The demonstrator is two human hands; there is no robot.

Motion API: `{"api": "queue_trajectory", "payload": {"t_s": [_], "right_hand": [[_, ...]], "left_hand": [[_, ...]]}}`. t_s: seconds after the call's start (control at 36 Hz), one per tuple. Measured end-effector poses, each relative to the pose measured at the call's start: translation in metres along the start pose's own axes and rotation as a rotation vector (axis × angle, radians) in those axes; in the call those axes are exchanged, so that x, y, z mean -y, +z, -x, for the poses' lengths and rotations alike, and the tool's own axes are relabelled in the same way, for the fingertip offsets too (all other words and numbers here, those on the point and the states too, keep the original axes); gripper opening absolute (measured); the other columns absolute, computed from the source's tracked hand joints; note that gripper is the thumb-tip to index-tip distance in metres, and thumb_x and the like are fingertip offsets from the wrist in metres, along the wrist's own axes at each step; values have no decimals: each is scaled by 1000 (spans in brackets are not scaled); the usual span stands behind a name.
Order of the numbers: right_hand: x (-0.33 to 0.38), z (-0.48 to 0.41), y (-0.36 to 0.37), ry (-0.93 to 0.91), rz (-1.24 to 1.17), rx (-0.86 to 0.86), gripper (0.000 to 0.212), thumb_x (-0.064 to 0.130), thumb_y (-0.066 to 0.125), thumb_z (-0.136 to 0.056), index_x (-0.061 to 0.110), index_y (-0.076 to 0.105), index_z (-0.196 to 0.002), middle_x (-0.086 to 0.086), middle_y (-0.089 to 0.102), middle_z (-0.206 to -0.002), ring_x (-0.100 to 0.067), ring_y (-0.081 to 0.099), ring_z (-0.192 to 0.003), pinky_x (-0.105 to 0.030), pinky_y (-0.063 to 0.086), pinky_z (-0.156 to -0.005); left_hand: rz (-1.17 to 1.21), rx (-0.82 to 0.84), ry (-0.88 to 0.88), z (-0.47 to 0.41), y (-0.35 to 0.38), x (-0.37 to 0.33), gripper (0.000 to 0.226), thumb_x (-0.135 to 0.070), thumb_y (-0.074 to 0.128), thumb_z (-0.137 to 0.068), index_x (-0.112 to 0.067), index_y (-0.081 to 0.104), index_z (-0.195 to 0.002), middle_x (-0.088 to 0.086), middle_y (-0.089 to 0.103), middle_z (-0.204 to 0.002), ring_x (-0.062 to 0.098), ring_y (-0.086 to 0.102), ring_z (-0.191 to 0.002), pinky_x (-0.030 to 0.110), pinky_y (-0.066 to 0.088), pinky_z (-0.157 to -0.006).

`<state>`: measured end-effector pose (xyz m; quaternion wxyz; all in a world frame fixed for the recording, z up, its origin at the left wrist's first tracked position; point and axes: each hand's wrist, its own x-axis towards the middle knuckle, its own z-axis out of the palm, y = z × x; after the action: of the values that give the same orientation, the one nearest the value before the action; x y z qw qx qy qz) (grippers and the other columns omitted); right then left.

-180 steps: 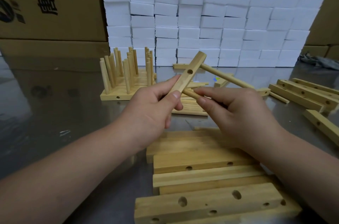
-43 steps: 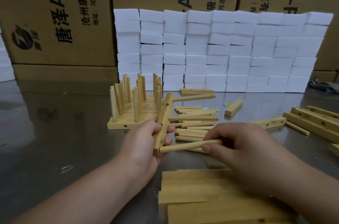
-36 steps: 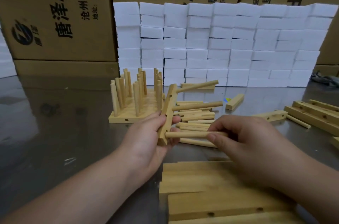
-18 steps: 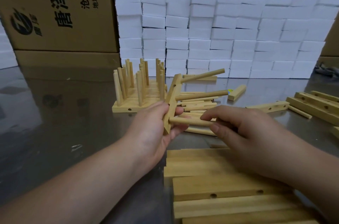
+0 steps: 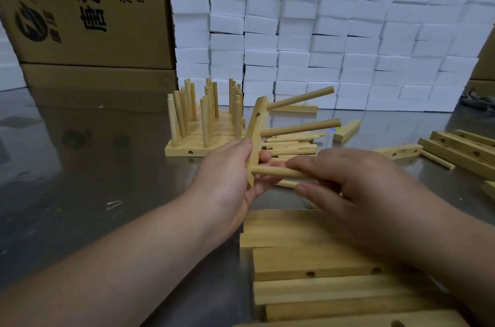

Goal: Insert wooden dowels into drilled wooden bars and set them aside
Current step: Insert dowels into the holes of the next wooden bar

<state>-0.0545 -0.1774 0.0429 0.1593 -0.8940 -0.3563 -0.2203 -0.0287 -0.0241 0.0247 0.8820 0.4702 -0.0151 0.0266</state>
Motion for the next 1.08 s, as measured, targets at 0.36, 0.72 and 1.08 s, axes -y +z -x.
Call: {"api": "queue_trajectory", "payload": {"t_s": [0.36, 0.72, 1.08], "right_hand": [[6, 1, -1, -56, 95, -115, 36, 36, 45, -82, 24, 74, -98, 8, 70, -72, -7, 60, -65, -14, 43, -52], [10, 1, 0, 125, -193, -41, 34, 52, 41, -88, 78, 20, -90, 57, 40, -63, 35, 41, -85, 4, 33, -80], [11, 1, 0, 334, -569, -24, 28, 32, 55, -88, 44, 60, -63, 36, 50, -45, 24, 48, -54, 2, 34, -50]], "left_hand": [[-107, 84, 95, 10, 6, -2, 19, -10, 37, -98, -11, 56, -98, 3, 59, -60, 9, 62, -48, 22, 51, -47], [-198, 164, 201, 13, 4, -2, 30, -10, 33, -99, -11, 52, -122, -1, 56, -58, 6, 60, -47, 17, 46, -45], [-137, 171, 241, 13, 3, -4, 29, -12, 33, -99, -14, 53, -119, 0, 63, -62, 18, 70, -63, 21, 52, -52]]}}
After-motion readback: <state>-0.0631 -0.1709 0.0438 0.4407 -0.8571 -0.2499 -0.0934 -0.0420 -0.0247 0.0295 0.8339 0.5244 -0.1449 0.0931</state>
